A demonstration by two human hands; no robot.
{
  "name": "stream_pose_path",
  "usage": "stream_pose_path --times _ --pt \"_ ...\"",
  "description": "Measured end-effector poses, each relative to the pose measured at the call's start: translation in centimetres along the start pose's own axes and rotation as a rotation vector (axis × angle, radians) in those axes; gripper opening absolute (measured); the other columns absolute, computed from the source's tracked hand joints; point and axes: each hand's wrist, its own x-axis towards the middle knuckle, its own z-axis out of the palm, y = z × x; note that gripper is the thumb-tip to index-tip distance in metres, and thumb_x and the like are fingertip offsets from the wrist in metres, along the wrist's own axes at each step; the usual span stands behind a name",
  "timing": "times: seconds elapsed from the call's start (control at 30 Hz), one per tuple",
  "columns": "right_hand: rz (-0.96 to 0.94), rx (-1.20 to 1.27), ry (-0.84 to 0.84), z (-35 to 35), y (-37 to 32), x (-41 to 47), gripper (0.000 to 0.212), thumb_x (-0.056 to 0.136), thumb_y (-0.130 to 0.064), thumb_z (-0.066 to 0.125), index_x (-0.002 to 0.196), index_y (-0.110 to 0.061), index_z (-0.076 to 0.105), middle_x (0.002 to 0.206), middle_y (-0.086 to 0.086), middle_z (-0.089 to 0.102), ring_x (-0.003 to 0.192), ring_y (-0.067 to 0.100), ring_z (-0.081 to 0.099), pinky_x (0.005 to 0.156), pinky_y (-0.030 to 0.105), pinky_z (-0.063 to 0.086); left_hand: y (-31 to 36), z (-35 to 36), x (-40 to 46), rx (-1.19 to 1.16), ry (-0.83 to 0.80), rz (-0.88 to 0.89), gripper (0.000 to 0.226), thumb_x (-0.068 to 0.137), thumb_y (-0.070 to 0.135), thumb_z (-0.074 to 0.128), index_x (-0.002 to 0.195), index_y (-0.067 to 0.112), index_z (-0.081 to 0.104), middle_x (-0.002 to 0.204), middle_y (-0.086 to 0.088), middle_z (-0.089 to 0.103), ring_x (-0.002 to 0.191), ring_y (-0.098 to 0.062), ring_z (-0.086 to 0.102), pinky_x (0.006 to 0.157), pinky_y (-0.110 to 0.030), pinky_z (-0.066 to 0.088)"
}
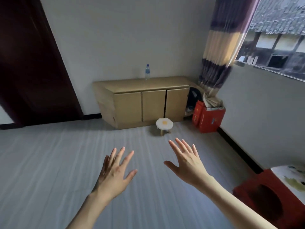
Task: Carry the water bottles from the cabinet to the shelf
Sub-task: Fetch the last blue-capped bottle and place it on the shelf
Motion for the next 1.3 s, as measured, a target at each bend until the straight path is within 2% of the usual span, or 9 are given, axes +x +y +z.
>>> stream_pose_path --times 0.17,0.37,0.47,0.57,0.8,0.97,1.13,1.23,1.3 --pt "-0.007 -0.015 0.002 2.1 2.4 12.2 0.074 0.088 -0.060 0.036 0.147 -0.028 0.003 0.157 0.001 0.004 0.145 0.022 -0.001 0.116 0.046 -0.001 -4.0 1.5 11.2 -0.045 -0.031 -0.040 0.108 0.046 0.088 -0.018 0.141 0.041 -0.001 0.154 0.007 -0.014 0.139 -0.015 -0.021 0.113 -0.036 -0.007" --pt "0.016 0.006 0.073 1.1 4.9 28.2 0.072 0.089 -0.056 0.040 0.146 -0.028 0.007 0.157 0.001 0.009 0.145 0.022 0.003 0.116 0.045 0.002 -8.8 -0.1 27.1 -0.054 0.065 -0.038 0.109 0.049 0.085 -0.021 0.142 0.037 0.006 0.155 0.004 -0.006 0.141 -0.017 -0.014 0.113 -0.037 -0.004" --pt "0.022 0.005 0.111 0.4 6.5 34.8 0.070 0.090 -0.054 0.040 0.146 -0.029 0.007 0.157 0.000 0.010 0.145 0.020 0.003 0.116 0.044 0.002 -10.0 -1.0 34.6 -0.034 0.089 -0.020 0.095 0.059 0.081 -0.004 0.142 0.037 0.007 0.155 0.004 -0.004 0.141 -0.017 -0.013 0.114 -0.036 -0.001" --pt "0.054 0.002 0.100 1.0 9.0 40.8 0.070 0.089 -0.054 0.041 0.146 -0.029 0.008 0.156 0.001 0.011 0.145 0.022 0.006 0.116 0.045 0.004 -10.8 -0.3 41.3 -0.036 0.068 -0.001 0.084 0.065 0.070 0.000 0.142 0.038 0.009 0.155 0.004 -0.003 0.141 -0.017 -0.013 0.114 -0.035 0.001" --pt "0.067 -0.011 0.021 2.8 15.5 55.0 0.070 0.089 -0.055 0.040 0.146 -0.027 0.010 0.156 0.003 0.011 0.144 0.023 0.006 0.115 0.046 0.005 -12.7 3.3 55.7 0.004 0.026 -0.018 0.096 0.059 0.083 -0.008 0.142 0.037 0.008 0.156 0.002 -0.003 0.142 -0.020 -0.011 0.115 -0.038 0.002" --pt "0.001 0.000 0.023 3.3 19.2 66.0 0.071 0.089 -0.054 0.042 0.146 -0.026 0.009 0.156 0.002 0.012 0.145 0.022 0.006 0.115 0.046 0.005 -13.0 4.1 66.2 -0.062 0.103 -0.101 0.082 0.070 0.069 0.008 0.142 0.031 0.018 0.155 -0.003 0.010 0.143 -0.024 -0.001 0.114 -0.041 0.008" --pt "-0.045 0.033 0.011 3.5 21.3 75.8 0.072 0.089 -0.054 0.042 0.146 -0.026 0.008 0.157 0.002 0.010 0.145 0.023 0.006 0.116 0.045 0.004 -14.6 4.6 75.0 -0.034 0.088 -0.131 0.092 0.069 0.079 0.001 0.142 0.028 0.023 0.154 -0.006 0.014 0.142 -0.028 0.004 0.113 -0.044 0.012" --pt "-0.062 0.025 -0.023 4.1 22.9 81.3 0.073 0.087 -0.060 0.035 0.146 -0.027 0.006 0.157 0.001 0.008 0.145 0.022 0.004 0.116 0.044 0.002 -15.8 5.4 80.2 -0.052 0.054 -0.162 0.086 0.068 0.070 0.004 0.143 0.030 0.016 0.155 -0.004 0.006 0.143 -0.025 -0.003 0.115 -0.043 0.007" --pt "-0.064 0.042 -0.006 4.5 23.7 84.8 0.081 0.078 -0.069 0.020 0.146 -0.027 0.009 0.156 0.002 0.012 0.144 0.023 0.008 0.116 0.044 0.004 -16.6 5.8 83.6 -0.052 0.030 -0.165 0.086 0.067 0.068 0.001 0.143 0.032 0.012 0.156 -0.002 0.002 0.142 -0.024 -0.007 0.115 -0.042 0.004"
